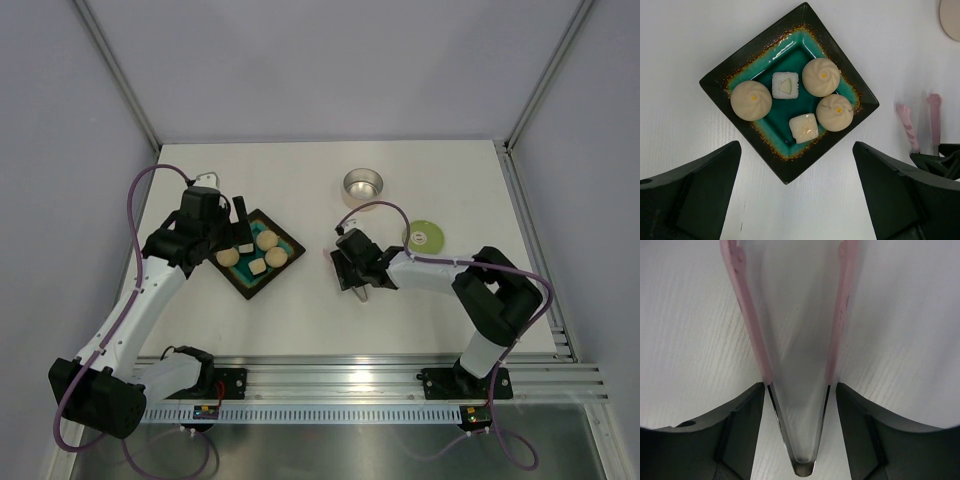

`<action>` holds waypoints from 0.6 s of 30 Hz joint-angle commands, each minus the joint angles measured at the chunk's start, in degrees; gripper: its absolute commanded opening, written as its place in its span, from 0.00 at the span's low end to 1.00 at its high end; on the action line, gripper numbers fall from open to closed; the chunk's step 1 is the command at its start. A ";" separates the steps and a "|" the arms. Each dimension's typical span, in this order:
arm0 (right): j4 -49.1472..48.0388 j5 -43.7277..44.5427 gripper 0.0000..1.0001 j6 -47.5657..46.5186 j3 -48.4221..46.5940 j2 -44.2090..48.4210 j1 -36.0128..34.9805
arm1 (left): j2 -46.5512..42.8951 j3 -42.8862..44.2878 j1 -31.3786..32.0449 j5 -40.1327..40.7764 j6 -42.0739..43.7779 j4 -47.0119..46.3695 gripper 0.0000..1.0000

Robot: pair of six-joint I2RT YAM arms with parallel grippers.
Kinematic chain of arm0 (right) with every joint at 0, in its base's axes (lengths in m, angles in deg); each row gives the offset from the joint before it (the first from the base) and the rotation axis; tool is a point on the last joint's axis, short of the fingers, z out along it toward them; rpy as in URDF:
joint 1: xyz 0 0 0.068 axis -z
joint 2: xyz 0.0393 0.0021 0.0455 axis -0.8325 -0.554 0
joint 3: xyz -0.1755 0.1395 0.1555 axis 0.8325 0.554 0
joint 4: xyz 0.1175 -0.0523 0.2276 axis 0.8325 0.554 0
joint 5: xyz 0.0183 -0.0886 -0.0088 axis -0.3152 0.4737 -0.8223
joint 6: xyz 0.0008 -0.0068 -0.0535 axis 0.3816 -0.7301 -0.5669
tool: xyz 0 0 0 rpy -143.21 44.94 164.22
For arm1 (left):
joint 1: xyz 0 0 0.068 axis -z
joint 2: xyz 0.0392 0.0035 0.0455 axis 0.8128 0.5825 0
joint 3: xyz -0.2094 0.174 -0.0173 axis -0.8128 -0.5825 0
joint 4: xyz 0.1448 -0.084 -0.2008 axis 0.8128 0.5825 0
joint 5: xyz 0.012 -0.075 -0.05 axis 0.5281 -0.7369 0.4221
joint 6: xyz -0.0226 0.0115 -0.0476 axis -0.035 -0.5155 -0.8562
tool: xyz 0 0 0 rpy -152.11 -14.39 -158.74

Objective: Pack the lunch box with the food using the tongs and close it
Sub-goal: Adjust the clamp at the center of the board.

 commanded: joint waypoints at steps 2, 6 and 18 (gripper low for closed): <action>-1.03 1.74 0.67 3.02 3.29 1.64 -0.08 | -1.07 1.18 -0.21 0.00 -0.73 -0.85 0.99; -0.86 2.88 0.67 4.43 4.43 2.00 -0.60 | -0.72 0.83 -0.21 -0.27 -0.73 -1.20 0.99; 0.46 5.61 0.67 5.31 5.05 2.00 -3.51 | -0.36 0.48 -0.21 -0.35 -0.65 -1.55 0.99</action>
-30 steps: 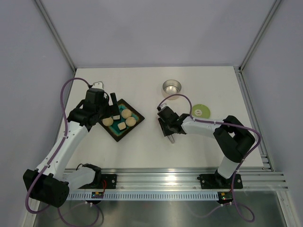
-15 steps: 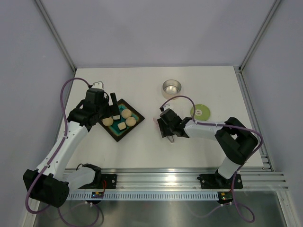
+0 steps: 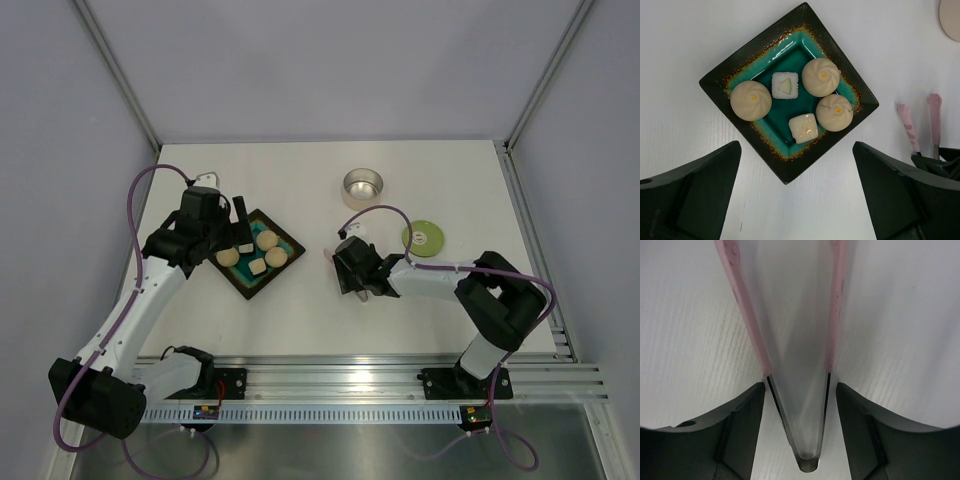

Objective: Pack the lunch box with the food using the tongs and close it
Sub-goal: Pick up the clamp at the center of the board.

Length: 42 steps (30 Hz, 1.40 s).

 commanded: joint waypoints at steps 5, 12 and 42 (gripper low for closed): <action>3.24 0.04 0.68 1.18 1.16 -0.87 -2.09 | -0.21 0.39 -0.21 -0.31 -0.60 -1.77 0.99; 3.76 1.26 0.55 0.83 0.02 -3.33 -3.23 | -0.21 0.30 -0.29 -0.49 -0.69 -1.77 0.99; 24.67 -7.25 0.10 -9.01 -17.54 1.77 -4.11 | -0.65 2.50 -1.09 3.73 0.89 0.95 0.99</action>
